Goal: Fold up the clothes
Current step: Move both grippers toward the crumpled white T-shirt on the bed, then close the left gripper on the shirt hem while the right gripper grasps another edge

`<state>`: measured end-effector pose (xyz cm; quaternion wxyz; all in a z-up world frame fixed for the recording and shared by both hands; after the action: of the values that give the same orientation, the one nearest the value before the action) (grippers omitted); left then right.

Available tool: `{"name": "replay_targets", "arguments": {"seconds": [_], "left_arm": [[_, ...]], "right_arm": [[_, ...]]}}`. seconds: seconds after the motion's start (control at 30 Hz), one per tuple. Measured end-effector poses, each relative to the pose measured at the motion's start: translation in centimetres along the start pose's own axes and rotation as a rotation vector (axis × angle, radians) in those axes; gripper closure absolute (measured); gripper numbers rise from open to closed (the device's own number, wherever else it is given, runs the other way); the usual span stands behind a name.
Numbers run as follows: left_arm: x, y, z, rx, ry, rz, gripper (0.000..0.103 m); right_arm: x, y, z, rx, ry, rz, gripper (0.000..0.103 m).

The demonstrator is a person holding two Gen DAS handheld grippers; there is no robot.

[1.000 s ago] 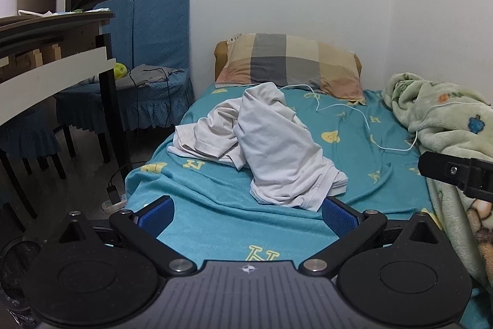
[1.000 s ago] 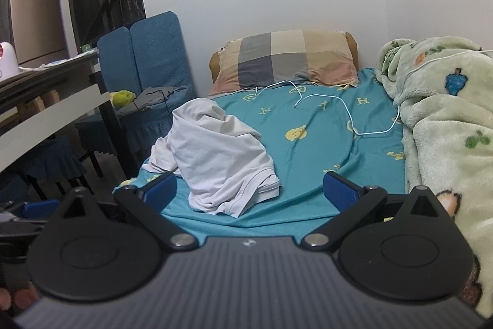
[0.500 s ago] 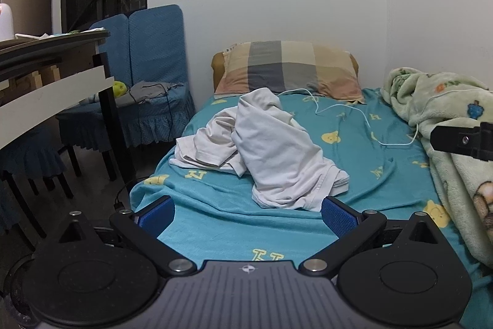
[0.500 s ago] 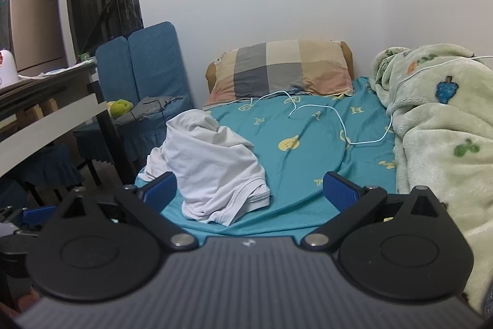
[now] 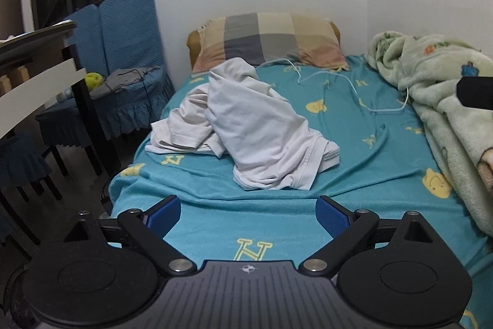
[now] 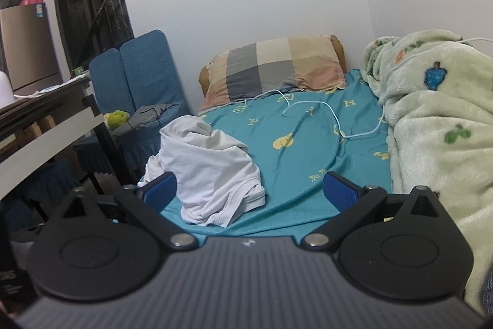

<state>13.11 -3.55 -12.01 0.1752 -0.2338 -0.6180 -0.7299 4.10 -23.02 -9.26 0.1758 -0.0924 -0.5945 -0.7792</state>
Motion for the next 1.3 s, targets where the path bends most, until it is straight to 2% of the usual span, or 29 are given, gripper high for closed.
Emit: {"name": "replay_targets", "arguments": {"seconds": [0.1, 0.3, 0.4, 0.5, 0.63, 0.73, 0.87, 0.93, 1.0, 1.07, 1.17, 1.3], "left_arm": [[-2.5, 0.7, -0.9, -0.066, 0.011, 0.002, 0.008], [-8.1, 1.3, -3.3, -0.143, -0.018, -0.007, 0.010], [-10.9, 1.0, -3.9, -0.197, 0.009, -0.011, 0.011], [-13.3, 0.4, -4.1, -0.207, -0.002, -0.009, 0.013], [-16.0, -0.4, -4.1, -0.188, -0.033, 0.004, 0.017], [-17.5, -0.4, -4.4, -0.161, -0.067, -0.003, 0.024], [-19.6, 0.0, -5.4, -0.137, -0.146, 0.001, 0.039], [-20.4, 0.0, -5.8, -0.128, -0.157, 0.036, 0.043], [-20.6, 0.4, -5.9, -0.118, -0.161, 0.030, 0.068], [-20.5, 0.8, -5.7, -0.112, -0.152, 0.028, 0.086], [-18.8, 1.7, -5.1, -0.077, -0.163, 0.013, 0.091], [-13.9, 4.3, -4.1, -0.035, -0.218, -0.030, 0.092]], "right_arm": [[-0.2, -0.5, -0.6, -0.015, -0.027, 0.016, 0.000], [-0.5, -0.9, -2.0, -0.058, -0.057, 0.033, 0.000], [-0.9, -1.0, -3.2, -0.104, -0.082, 0.036, 0.000], [-1.4, -0.9, -4.4, -0.138, -0.123, 0.026, 0.000], [-2.7, -1.3, -5.2, -0.116, -0.184, 0.043, 0.000], [-3.9, -1.9, -5.4, -0.110, -0.185, 0.069, 0.000], [-5.7, -2.8, -5.6, -0.108, -0.183, 0.105, 0.000], [-6.3, -3.3, -5.6, -0.089, -0.187, 0.119, 0.000], [-6.9, -3.7, -5.8, -0.078, -0.194, 0.131, 0.000], [-7.4, -3.8, -5.9, -0.084, -0.191, 0.134, 0.000], [-7.9, -3.9, -5.9, -0.092, -0.180, 0.133, 0.000], [-7.9, -3.9, -5.9, -0.096, -0.165, 0.126, 0.000]]}}
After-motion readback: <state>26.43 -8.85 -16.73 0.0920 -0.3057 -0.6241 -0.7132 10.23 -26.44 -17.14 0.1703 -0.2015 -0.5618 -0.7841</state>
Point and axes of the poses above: each gripper's, at about its wrist camera, not at the fingertips, and x roughly against the way its jaws point, z to its left, y to its top, the point moved 10 cm from there along -x, roughly the way its jaws point, and after that the axes turned 1 degree about -y, right-handed, at the moved point
